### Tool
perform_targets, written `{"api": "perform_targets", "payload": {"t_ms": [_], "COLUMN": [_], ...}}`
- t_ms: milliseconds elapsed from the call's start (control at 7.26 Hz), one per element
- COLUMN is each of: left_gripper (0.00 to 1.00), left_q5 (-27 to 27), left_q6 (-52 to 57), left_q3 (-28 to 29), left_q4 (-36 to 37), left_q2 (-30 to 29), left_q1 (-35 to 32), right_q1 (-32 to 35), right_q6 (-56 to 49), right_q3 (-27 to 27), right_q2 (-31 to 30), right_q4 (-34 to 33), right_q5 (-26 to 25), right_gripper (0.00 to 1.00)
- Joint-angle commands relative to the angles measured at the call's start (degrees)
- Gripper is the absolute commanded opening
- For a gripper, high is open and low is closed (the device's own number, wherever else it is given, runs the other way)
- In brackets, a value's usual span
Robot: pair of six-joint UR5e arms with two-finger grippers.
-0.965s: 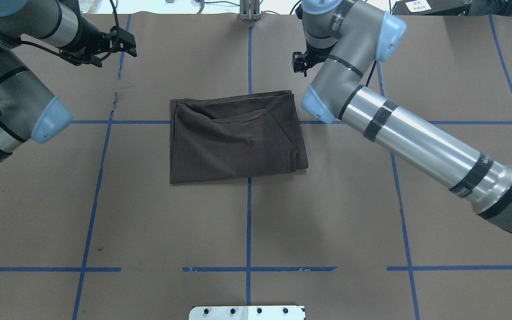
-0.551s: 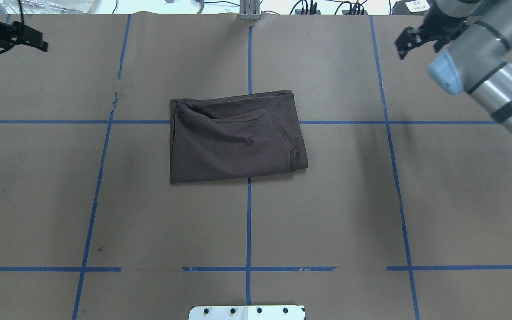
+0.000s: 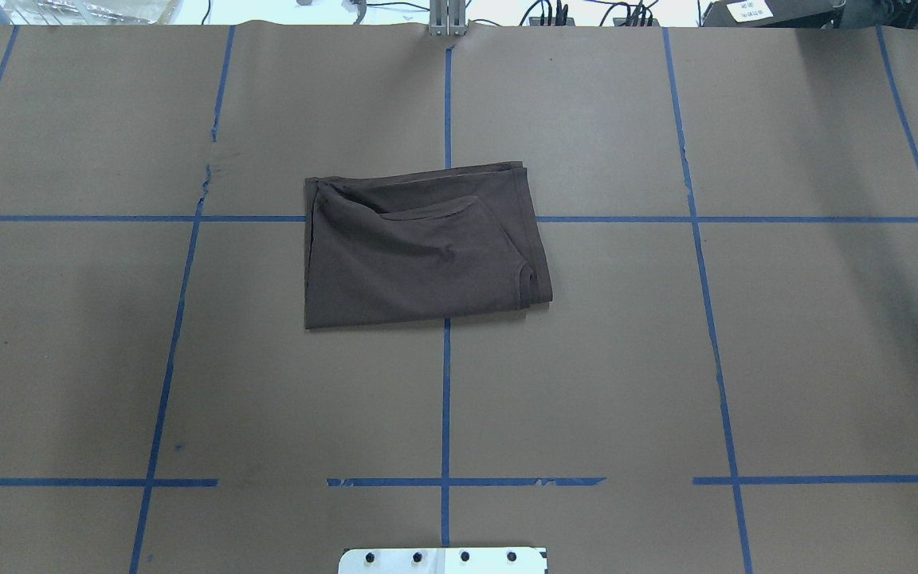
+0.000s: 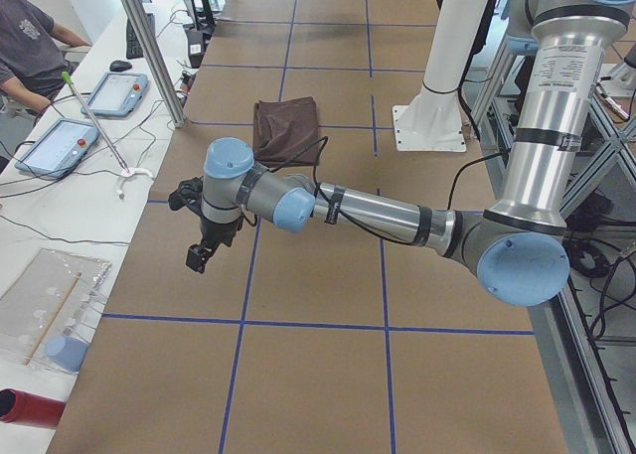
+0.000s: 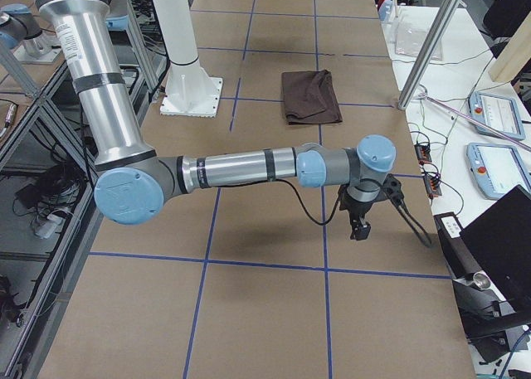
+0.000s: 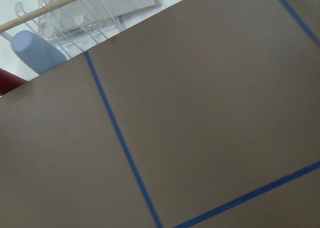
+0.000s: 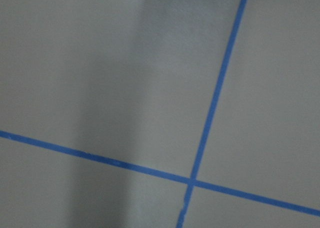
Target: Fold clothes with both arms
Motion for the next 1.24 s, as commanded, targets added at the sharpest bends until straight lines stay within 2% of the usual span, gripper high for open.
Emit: {"api": "perform_targets", "payload": {"t_ms": [0, 138, 413, 551, 689, 965, 1102], "left_gripper": [1.00, 1.00, 1.00, 1.00, 1.00, 1.00, 1.00], "left_q5": [1.80, 1.99, 1.47, 1.38, 1.21, -7.45, -8.37], "left_q6": [2.61, 2.78, 3.05, 3.05, 3.05, 2.53, 2.44], "left_q3": [0.20, 0.47, 0.91, 0.13, -0.14, 1.08, -0.39], "left_q4": [-0.15, -0.43, 2.18, 9.17, 12.72, 13.98, 12.85], "left_q2": [1.75, 4.53, 5.35, 4.83, 4.74, 5.96, 9.36], "left_q1": [-1.16, -1.16, -1.42, -1.25, -1.24, -1.33, -1.25], "right_q1": [2.73, 2.38, 2.47, 2.47, 2.55, 3.77, 4.57], "right_q6": [-2.65, -3.78, -2.57, -2.56, -2.56, -2.56, -2.56], "right_q3": [3.17, 3.36, 6.25, 5.74, 6.26, 6.96, 8.88], "right_q2": [-4.76, -5.99, -7.92, -8.37, -8.64, -10.47, -13.70], "right_q4": [-2.66, -2.23, -2.31, -2.22, -2.31, -2.05, -2.05], "right_q5": [0.49, -0.98, -0.39, 1.36, 4.07, 5.24, 5.07], "right_gripper": [1.00, 1.00, 1.00, 1.00, 1.00, 1.00, 1.00]}}
